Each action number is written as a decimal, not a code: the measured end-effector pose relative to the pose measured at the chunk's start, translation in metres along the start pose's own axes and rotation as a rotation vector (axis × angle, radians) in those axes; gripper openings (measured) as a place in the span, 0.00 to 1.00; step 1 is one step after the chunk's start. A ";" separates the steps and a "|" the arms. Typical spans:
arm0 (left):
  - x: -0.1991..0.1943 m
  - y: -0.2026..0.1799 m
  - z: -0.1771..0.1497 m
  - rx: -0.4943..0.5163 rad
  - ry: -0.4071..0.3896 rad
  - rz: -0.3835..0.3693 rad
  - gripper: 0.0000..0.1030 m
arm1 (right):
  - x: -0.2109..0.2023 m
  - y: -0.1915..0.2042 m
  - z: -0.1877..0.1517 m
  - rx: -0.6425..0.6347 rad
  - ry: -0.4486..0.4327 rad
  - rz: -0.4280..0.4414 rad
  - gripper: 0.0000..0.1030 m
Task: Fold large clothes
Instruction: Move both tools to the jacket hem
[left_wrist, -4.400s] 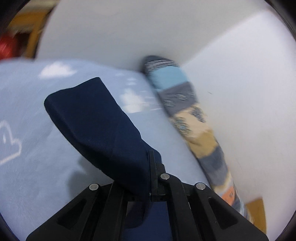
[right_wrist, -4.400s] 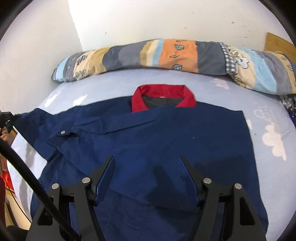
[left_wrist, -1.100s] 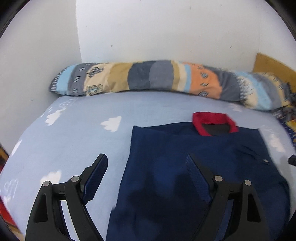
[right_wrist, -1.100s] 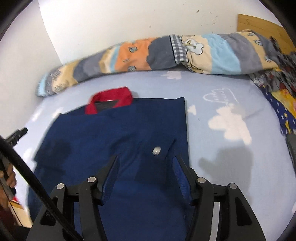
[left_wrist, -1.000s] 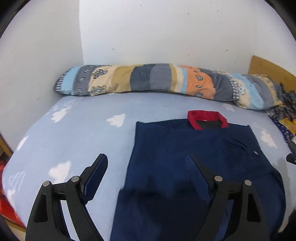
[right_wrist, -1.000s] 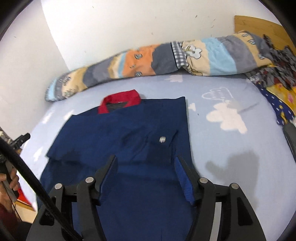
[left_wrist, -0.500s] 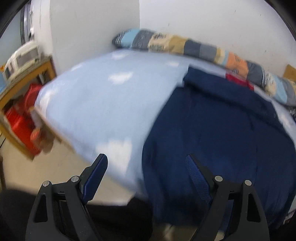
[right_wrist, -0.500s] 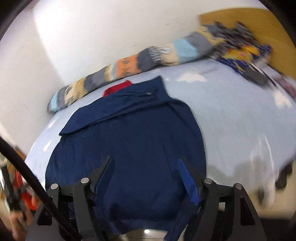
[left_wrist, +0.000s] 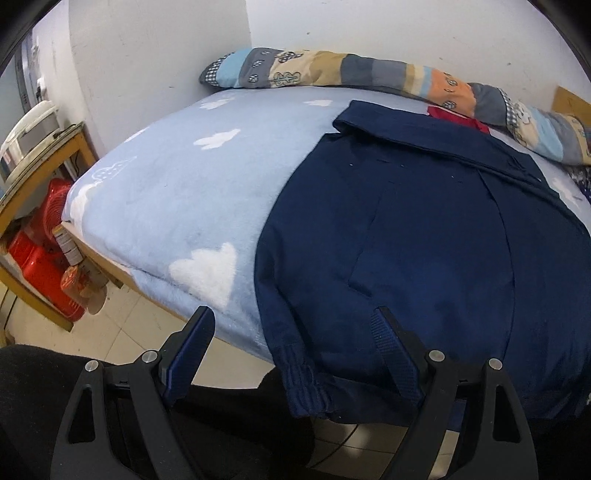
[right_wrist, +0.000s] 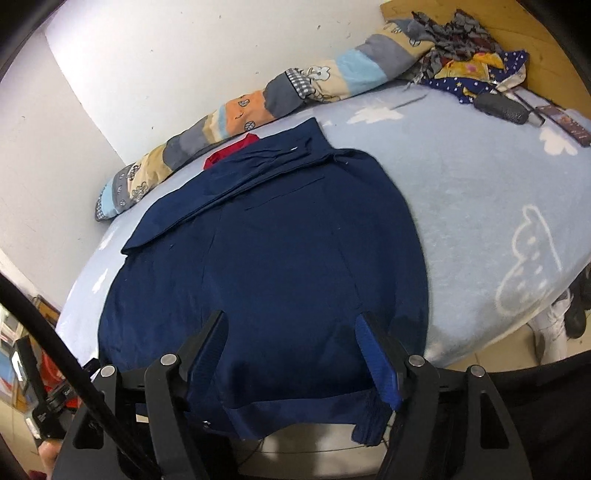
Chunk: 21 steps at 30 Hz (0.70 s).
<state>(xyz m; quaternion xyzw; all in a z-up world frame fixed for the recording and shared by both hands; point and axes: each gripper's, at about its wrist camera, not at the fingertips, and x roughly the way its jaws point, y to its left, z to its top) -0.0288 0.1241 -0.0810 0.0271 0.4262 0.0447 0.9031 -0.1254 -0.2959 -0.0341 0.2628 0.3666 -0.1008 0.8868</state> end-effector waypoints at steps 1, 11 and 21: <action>0.001 0.000 0.001 0.000 0.002 0.002 0.83 | 0.001 -0.003 0.000 0.017 0.005 0.011 0.74; -0.002 -0.010 -0.001 0.033 -0.023 0.014 0.83 | 0.010 -0.012 0.001 0.060 0.035 0.006 0.74; -0.007 -0.012 0.001 0.042 -0.044 0.002 0.83 | 0.012 0.002 -0.001 -0.025 0.031 -0.032 0.74</action>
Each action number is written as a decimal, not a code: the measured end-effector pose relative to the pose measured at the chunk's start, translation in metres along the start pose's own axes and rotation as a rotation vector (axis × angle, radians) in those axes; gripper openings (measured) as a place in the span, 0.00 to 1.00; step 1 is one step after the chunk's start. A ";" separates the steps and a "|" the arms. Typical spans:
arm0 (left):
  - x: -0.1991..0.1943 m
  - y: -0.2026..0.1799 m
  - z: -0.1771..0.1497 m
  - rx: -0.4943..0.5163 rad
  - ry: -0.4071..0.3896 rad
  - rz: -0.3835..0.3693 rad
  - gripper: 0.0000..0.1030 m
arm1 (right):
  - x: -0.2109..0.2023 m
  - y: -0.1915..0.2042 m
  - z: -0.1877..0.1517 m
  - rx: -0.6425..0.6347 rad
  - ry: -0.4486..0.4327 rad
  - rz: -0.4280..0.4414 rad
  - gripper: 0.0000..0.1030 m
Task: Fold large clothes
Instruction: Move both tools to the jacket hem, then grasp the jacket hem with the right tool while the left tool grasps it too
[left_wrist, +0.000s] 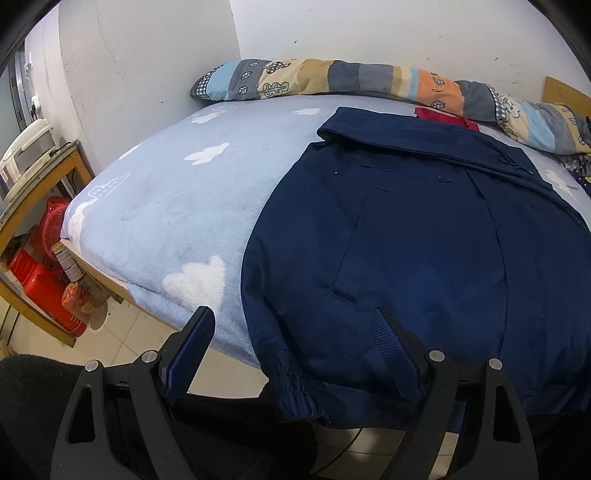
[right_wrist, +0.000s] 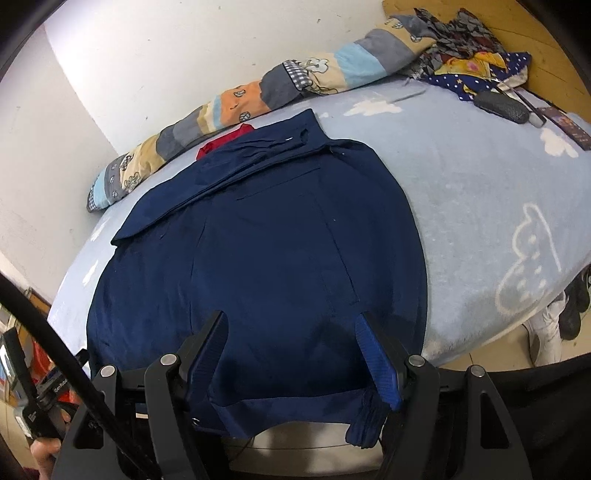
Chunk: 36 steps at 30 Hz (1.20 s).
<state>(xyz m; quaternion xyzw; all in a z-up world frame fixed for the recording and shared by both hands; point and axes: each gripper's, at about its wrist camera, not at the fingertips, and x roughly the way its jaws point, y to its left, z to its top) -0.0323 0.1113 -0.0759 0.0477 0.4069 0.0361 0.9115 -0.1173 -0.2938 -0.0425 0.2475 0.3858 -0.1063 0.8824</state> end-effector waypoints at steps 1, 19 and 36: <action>0.000 0.000 0.000 -0.002 0.000 -0.004 0.83 | 0.000 0.000 0.000 -0.001 0.001 0.000 0.74; 0.043 0.050 0.019 -0.118 0.261 -0.197 0.83 | 0.006 -0.057 0.057 -0.026 0.258 0.022 0.80; 0.071 0.083 0.021 -0.265 0.389 -0.339 0.83 | 0.065 -0.061 0.005 0.094 0.501 -0.093 0.74</action>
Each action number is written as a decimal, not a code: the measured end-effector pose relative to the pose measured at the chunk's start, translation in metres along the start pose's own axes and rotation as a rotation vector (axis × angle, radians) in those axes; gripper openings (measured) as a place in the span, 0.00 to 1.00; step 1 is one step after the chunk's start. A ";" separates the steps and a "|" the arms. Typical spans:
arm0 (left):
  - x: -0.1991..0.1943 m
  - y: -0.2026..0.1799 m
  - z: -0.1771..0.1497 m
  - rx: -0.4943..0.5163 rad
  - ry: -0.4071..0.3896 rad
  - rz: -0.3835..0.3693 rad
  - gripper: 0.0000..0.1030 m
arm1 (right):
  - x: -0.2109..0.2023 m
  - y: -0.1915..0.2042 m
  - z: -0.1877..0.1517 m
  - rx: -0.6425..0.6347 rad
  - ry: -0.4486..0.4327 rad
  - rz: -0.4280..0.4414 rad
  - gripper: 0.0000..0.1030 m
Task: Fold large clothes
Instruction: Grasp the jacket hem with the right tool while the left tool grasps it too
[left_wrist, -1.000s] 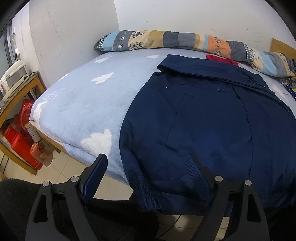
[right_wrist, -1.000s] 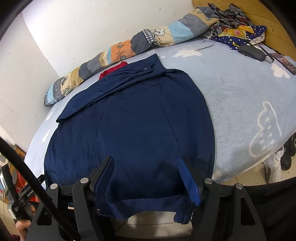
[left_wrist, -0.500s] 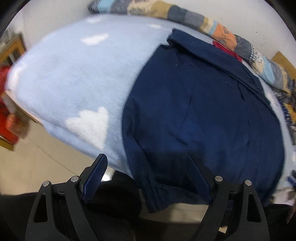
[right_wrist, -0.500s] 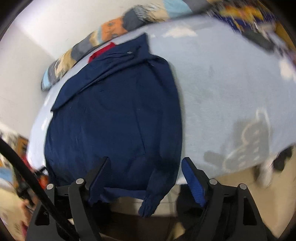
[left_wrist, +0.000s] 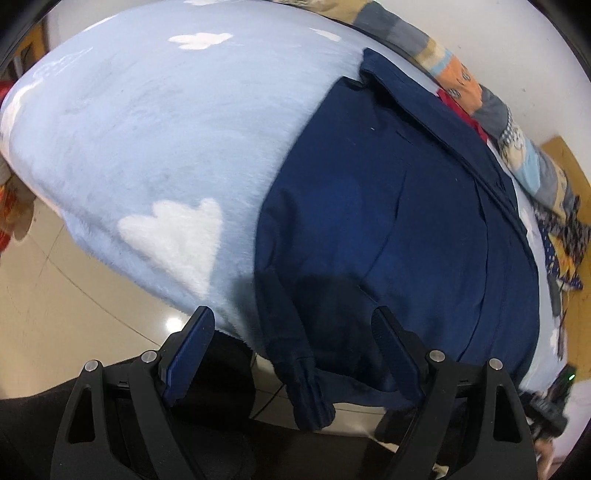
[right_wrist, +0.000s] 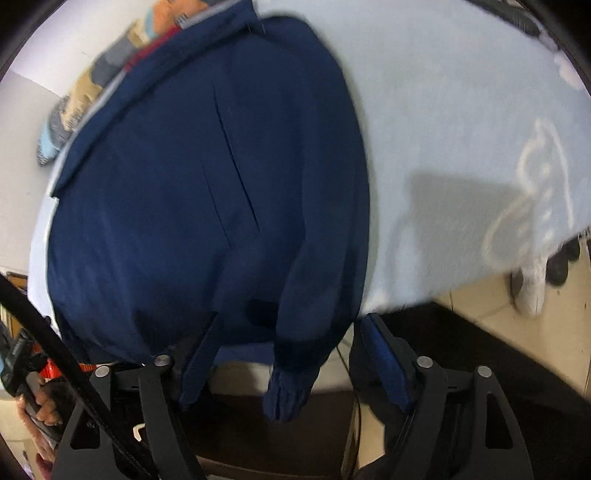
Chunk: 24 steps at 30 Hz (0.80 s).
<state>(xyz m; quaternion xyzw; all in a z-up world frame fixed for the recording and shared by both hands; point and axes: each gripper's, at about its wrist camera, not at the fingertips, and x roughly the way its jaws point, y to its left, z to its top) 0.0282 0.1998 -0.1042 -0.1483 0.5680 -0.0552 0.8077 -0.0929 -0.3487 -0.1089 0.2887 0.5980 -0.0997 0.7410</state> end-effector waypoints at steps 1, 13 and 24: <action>-0.001 0.002 0.000 -0.007 -0.005 0.009 0.83 | 0.007 0.001 -0.003 0.004 0.019 -0.005 0.55; 0.016 -0.004 -0.010 0.019 0.075 0.024 0.83 | -0.038 0.012 -0.021 0.009 -0.146 0.131 0.14; 0.035 -0.016 -0.018 0.057 0.122 0.086 0.19 | -0.055 0.007 -0.025 0.001 -0.191 0.220 0.14</action>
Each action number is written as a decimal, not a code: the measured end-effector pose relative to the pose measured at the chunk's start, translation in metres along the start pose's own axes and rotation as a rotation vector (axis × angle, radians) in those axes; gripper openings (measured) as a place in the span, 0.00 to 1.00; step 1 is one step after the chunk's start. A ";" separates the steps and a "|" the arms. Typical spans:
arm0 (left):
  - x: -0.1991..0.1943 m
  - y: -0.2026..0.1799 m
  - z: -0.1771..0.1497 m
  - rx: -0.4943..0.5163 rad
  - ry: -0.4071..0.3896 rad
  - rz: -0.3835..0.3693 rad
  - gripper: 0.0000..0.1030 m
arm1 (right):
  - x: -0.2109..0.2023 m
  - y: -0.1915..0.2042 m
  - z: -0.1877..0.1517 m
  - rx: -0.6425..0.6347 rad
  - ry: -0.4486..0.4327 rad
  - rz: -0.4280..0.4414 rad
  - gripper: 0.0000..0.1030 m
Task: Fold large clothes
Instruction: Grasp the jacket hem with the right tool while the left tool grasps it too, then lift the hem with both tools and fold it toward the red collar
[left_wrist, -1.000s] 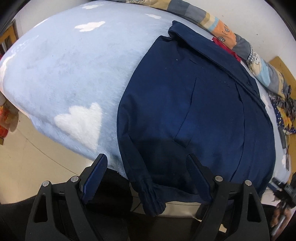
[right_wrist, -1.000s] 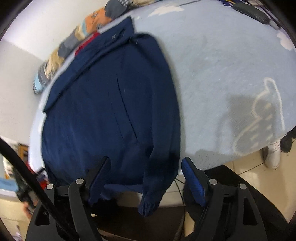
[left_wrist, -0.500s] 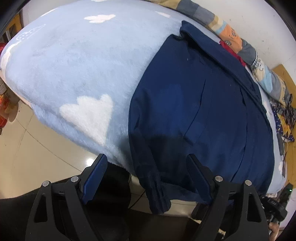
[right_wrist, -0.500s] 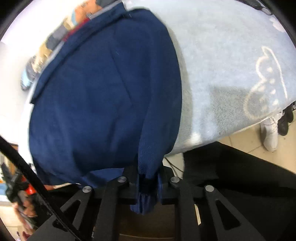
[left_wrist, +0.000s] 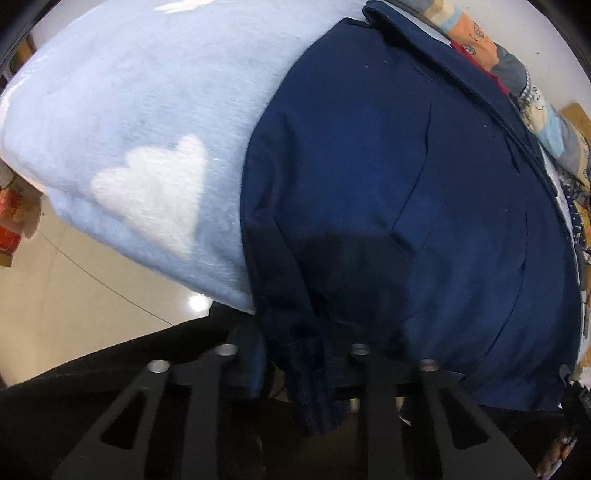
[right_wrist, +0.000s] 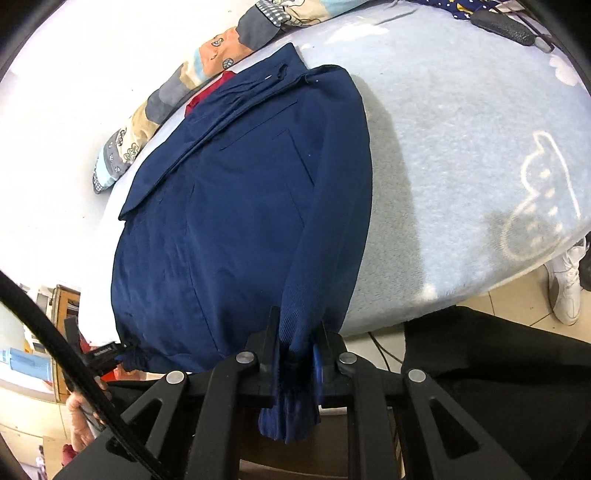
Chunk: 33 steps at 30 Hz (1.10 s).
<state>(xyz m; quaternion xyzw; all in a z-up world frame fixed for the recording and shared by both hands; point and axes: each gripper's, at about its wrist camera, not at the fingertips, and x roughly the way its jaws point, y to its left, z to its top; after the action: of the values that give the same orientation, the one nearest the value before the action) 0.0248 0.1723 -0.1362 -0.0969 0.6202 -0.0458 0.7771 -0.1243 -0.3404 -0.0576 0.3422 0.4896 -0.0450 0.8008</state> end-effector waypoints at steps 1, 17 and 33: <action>-0.003 0.002 0.000 -0.011 -0.004 -0.020 0.17 | -0.001 -0.001 0.000 0.004 -0.002 -0.002 0.14; -0.034 -0.010 0.002 0.041 -0.062 -0.116 0.16 | 0.035 -0.024 0.010 0.107 0.130 -0.115 0.30; -0.057 -0.027 0.002 0.131 -0.183 -0.196 0.14 | 0.020 0.019 0.012 -0.021 0.131 -0.020 0.12</action>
<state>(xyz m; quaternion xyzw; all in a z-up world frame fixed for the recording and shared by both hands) 0.0153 0.1573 -0.0757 -0.1101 0.5302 -0.1529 0.8267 -0.0973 -0.3272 -0.0609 0.3311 0.5447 -0.0254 0.7701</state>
